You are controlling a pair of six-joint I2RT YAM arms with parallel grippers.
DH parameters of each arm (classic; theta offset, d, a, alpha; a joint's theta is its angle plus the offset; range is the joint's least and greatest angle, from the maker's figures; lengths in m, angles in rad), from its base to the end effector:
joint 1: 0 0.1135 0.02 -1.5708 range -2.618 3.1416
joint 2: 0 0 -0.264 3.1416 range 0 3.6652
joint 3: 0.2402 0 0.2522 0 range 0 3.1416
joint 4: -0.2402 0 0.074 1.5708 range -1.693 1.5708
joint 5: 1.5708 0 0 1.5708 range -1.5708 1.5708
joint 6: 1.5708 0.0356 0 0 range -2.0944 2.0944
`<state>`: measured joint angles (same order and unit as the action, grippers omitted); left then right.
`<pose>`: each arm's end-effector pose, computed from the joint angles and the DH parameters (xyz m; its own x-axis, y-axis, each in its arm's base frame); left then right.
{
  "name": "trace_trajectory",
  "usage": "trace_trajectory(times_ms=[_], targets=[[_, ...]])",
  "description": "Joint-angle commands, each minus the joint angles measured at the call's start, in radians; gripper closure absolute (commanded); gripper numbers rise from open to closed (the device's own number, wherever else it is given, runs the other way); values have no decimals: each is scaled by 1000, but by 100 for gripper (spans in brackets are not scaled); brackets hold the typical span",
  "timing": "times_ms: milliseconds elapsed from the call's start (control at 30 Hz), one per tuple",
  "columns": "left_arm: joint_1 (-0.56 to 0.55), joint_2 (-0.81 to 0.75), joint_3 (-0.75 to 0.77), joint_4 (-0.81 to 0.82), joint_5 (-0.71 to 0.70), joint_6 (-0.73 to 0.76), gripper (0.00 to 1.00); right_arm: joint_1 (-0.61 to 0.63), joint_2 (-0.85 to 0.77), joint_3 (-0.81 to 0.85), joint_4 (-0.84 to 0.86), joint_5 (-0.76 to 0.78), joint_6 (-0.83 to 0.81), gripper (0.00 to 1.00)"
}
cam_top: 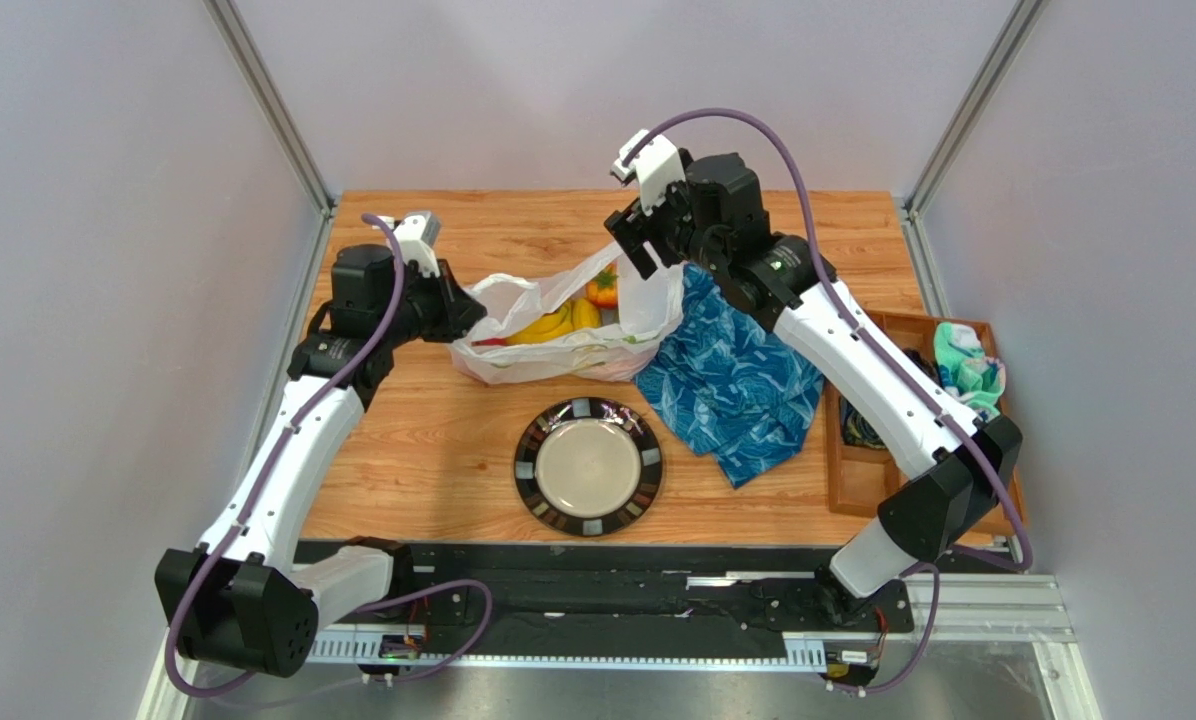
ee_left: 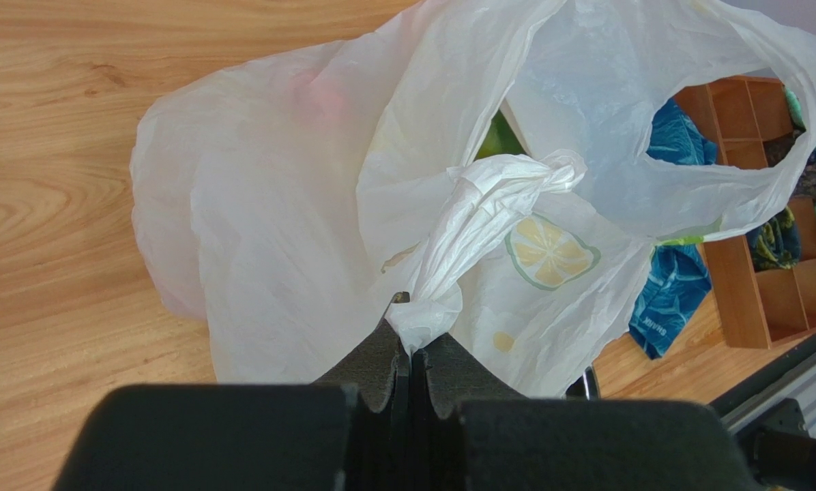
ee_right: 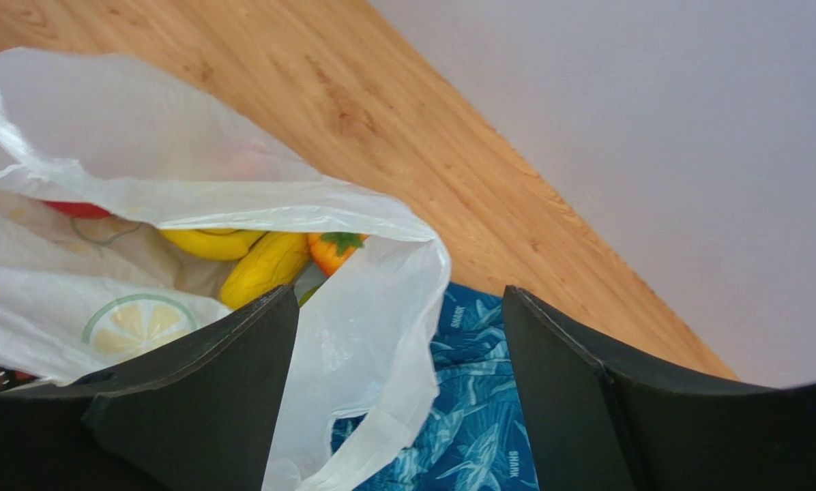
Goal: Take the fake fruits out of the plastic bag
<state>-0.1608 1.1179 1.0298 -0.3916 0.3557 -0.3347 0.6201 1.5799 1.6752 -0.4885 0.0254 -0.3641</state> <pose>0.2438 -0.0521 0.3395 -0.5798 -0.2179 -0.7851 0.2802 0.8515 -0.4432 0.2949 0.2095 0.4185 -0.0913 -0.5026 -0.8597 -0.6360 0.6937 -0.3380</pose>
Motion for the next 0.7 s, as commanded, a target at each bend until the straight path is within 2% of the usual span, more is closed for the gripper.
trace_trajectory(times_ms=[0, 167, 233, 300, 333, 367, 400, 433, 467, 500, 567, 600, 667], targets=[[6, -6, 42, 4, -9, -1, 100, -2, 63, 46, -97, 177, -32, 20], [6, 16, 82, -13, -14, 10, 100, -8, 75, 6, -163, 226, -16, 20], [6, 34, 110, -21, -23, 19, 100, -13, 121, 32, -200, 264, -16, 19], [6, 66, 151, -21, -29, 28, 100, -31, 204, 119, -255, 246, -18, 24], [6, 85, 173, -18, -27, 33, 100, -39, 241, 164, -277, 237, -28, 29], [6, 109, 203, -23, -30, 40, 100, -52, 287, 296, -297, 238, -38, 35], [6, 167, 281, -47, -44, 57, 100, -60, 395, 381, -367, 219, -51, 64], [6, 202, 330, -65, -49, 68, 100, -69, 458, 502, -413, 193, -65, 80], [9, 241, 384, -84, -55, 80, 100, -82, 523, 617, -451, 168, -84, 92], [10, 317, 491, -120, -60, 104, 100, -100, 642, 846, -493, 135, -88, 100], [21, 393, 603, -157, -69, 115, 100, -111, 731, 1004, -477, 84, -145, 100], [29, 449, 701, -161, -64, 111, 100, -106, 750, 1030, -384, 79, -166, 100], [41, 485, 781, -139, -60, 108, 100, -88, 706, 945, -252, 73, -215, 100]])
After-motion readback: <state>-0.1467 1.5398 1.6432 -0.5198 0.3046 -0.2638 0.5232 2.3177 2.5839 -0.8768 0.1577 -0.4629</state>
